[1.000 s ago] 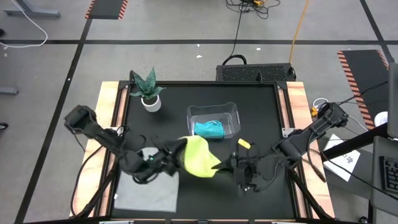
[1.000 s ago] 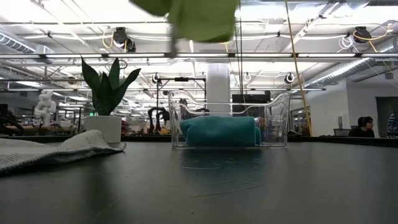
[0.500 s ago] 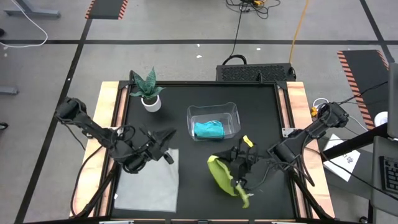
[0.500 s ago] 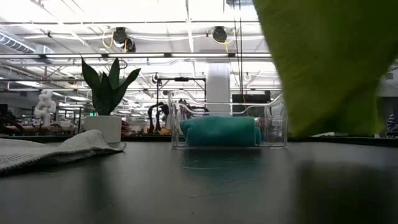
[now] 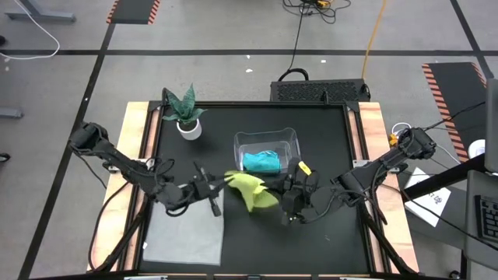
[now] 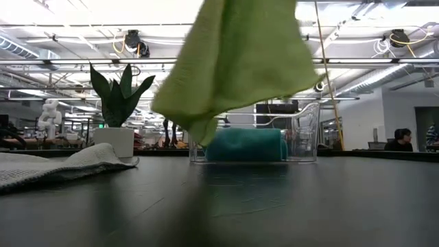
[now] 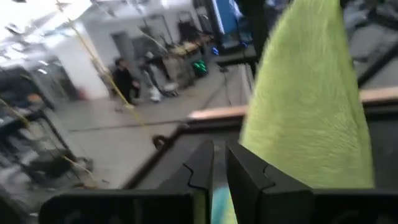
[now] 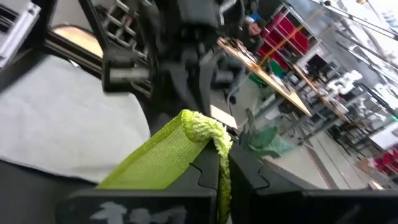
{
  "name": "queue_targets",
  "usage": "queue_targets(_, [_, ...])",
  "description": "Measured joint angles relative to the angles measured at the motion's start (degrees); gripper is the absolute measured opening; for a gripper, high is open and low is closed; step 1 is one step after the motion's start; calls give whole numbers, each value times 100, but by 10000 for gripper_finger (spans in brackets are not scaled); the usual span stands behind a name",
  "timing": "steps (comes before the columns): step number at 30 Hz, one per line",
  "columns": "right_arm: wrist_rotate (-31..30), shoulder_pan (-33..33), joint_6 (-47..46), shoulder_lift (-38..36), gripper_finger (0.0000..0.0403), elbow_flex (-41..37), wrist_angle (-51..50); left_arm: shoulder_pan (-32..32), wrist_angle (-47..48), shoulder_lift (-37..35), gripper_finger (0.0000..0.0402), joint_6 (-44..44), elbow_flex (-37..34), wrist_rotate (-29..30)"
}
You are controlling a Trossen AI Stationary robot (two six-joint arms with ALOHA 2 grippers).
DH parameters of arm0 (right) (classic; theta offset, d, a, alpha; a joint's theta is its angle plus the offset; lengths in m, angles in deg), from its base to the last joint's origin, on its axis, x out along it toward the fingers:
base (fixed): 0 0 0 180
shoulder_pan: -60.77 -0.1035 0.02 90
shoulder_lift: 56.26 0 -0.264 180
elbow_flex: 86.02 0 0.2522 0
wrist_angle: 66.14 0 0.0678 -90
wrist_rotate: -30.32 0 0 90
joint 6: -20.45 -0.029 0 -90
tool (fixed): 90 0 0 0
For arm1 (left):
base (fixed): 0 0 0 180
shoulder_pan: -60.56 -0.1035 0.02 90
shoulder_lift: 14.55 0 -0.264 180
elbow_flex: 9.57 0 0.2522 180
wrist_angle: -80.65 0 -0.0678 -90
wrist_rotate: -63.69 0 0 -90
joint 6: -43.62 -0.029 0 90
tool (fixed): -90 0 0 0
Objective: Fold microfiber towels
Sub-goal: Fold the green towel
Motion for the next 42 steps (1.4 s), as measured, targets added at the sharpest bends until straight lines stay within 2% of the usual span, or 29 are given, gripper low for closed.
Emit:
queue_targets(3, [249,100,37,1,4,0,90,-186,347,0,55,544,0,-874])
queue_targets(7, [242,202,110,66,4,4,83,-260,391,0,109,826,0,-1780])
queue_targets(14, [234,411,450,479,4,4,399,-263,496,4,216,1201,0,-1890])
queue_targets(19, [229,527,739,748,4,5,454,-287,618,4,242,1515,7,-1900])
queue_targets(24, [231,585,1209,1036,4,7,712,-364,603,4,232,1802,7,-1900])
queue_targets(30, [220,590,1636,1145,4,7,1247,-603,716,4,200,1952,7,-1835])
queue_targets(34, [108,470,1862,1065,4,45,1312,-776,1175,4,160,1929,9,-1833])
queue_targets(38, [-548,178,2189,966,4,228,1313,-881,1602,7,109,2215,9,-1789])
queue_targets(42, [-606,-84,2247,893,4,364,1305,-913,1714,7,65,2192,9,-1780])
